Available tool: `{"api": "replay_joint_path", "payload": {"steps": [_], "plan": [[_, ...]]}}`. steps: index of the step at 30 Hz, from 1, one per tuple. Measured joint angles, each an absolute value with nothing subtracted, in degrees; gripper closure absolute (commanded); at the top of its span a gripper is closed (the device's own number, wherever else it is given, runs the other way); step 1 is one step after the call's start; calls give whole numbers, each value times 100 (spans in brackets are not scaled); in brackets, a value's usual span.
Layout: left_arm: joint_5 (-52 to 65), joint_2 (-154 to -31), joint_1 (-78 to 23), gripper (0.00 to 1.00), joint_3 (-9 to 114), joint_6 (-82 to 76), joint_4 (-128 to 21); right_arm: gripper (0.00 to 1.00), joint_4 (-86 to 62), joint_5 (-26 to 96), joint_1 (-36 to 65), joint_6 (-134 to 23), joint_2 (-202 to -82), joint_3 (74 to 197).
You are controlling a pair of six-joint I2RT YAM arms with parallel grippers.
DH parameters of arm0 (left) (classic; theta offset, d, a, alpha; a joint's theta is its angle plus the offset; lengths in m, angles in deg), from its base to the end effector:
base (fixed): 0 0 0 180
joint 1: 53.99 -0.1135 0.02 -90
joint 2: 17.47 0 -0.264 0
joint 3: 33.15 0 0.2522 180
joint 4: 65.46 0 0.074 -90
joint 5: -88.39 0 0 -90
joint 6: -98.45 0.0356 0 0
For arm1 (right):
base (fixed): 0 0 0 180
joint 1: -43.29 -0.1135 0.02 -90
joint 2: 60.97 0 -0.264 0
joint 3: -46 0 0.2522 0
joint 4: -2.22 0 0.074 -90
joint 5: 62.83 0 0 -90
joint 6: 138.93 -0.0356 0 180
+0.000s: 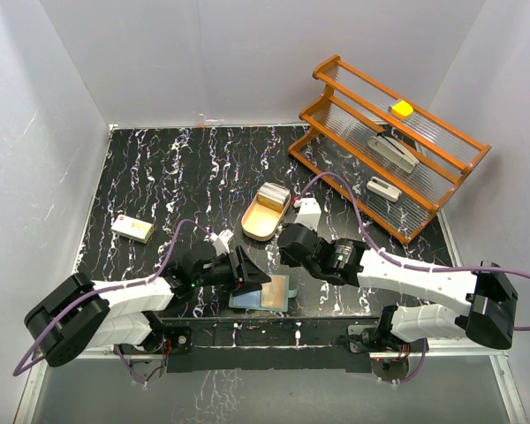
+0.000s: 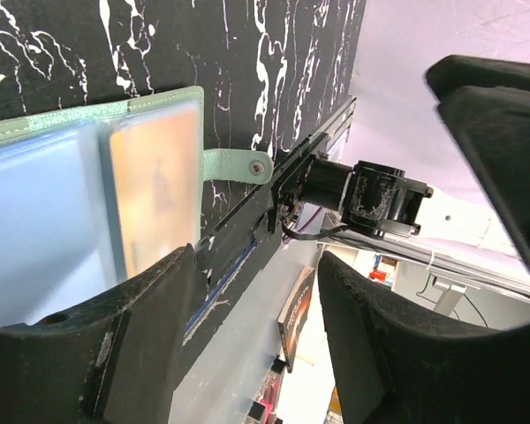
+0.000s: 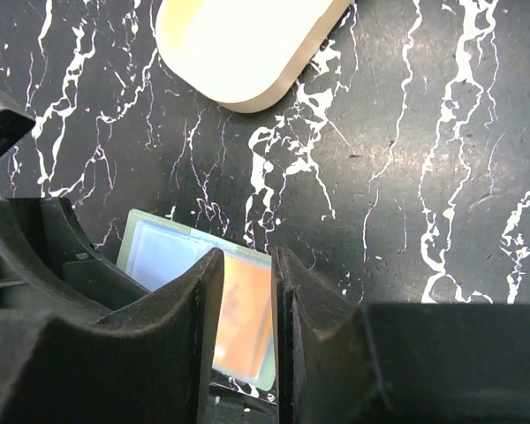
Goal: Put the credit cards into the card holder
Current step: Turn over the card slot in the card holder.
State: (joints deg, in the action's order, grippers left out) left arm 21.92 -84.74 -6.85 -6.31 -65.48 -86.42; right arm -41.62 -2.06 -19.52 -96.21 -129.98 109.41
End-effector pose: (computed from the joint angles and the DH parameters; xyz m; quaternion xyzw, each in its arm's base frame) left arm 0.1328 -0.1640 0.1579 -0.0707 0.8049 -0.5740 0.1331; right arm 0.1273 0.2098 0.2555 -0.0360 0.9112 0.1393 0.3861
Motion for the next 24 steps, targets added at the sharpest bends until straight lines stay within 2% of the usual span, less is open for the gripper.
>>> {"api": "replay_joint_path", "payload": {"steps": [10, 19, 20, 21, 22, 24], "plan": [[2093, -8089, -655, 42, -627, -6222, -8192, 55, -4289, -283, -1884, -8730, -13168, 11415], [1420, -6736, -650, 34, -23, -5217, -5940, 44, -4278, -25, -1170, -7333, -14228, 12469], [1342, -6616, -650, 24, 79, -5105, -5682, 41, -4285, -16, -1067, -7167, -14353, 12593], [1248, -6511, -650, 8, 178, -5009, -5446, 39, -4280, -5, -975, -7001, -14478, 12722], [1167, -6415, -650, 2, 274, -4898, -5237, 38, -4267, 1, -894, -6830, -14609, 12851], [1018, -6264, -650, 1, 427, -4736, -4893, 37, -4221, 12, -759, -6491, -14882, 13105]]}}
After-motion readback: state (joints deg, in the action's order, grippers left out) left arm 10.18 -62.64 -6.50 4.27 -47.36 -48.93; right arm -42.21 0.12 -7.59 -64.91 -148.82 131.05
